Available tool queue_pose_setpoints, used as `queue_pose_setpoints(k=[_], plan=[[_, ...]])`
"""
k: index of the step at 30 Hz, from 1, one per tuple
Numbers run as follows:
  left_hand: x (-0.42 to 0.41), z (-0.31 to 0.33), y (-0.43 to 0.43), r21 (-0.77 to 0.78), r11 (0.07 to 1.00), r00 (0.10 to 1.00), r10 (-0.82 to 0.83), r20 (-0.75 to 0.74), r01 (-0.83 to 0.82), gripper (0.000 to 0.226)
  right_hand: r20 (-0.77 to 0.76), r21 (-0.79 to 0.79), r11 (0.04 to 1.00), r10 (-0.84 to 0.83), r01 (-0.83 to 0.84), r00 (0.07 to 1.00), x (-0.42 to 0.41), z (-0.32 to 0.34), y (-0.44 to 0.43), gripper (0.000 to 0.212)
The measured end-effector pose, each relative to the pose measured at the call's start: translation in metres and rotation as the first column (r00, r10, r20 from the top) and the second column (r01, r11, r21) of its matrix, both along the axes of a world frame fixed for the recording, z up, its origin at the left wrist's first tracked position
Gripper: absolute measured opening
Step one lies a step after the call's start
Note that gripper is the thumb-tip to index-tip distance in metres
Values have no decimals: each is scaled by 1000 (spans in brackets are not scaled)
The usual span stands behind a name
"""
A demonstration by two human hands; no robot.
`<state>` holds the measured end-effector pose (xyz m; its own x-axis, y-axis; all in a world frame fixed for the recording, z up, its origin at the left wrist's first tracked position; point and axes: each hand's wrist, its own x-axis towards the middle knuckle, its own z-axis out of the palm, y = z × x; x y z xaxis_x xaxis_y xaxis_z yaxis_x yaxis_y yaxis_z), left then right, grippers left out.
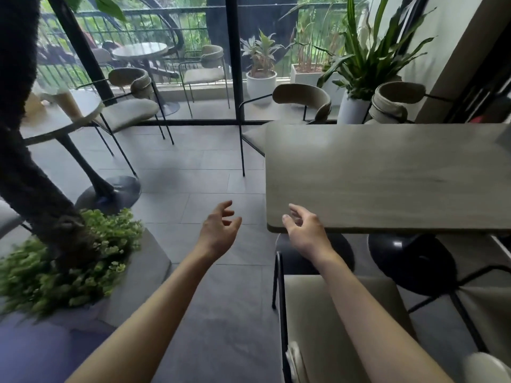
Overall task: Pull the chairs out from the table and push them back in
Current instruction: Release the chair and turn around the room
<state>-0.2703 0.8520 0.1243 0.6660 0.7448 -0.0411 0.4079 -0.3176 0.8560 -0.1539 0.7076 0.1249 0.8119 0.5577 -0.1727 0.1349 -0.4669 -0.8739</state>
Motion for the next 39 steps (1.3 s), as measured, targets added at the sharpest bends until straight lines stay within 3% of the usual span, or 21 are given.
queue_pose_setpoints(k=[6,22,27,39], plan=[[68,14,72,66,997,999,-48,-25,50,49,-36,62,994,-91,93,995,66,6,66,47],[255,17,327,36,980,980,-195,-37,196,47,-5,62,957,-282,282,959,237,23,292,45],[334,25,378,26,963,962,-268,-43,269,47,-46,76,954,-288,291,957,304,23,348,47],[527,49,549,165,934,944,-291,-158,316,48,59,-19,983,-182,184,981,501,45,518,48]])
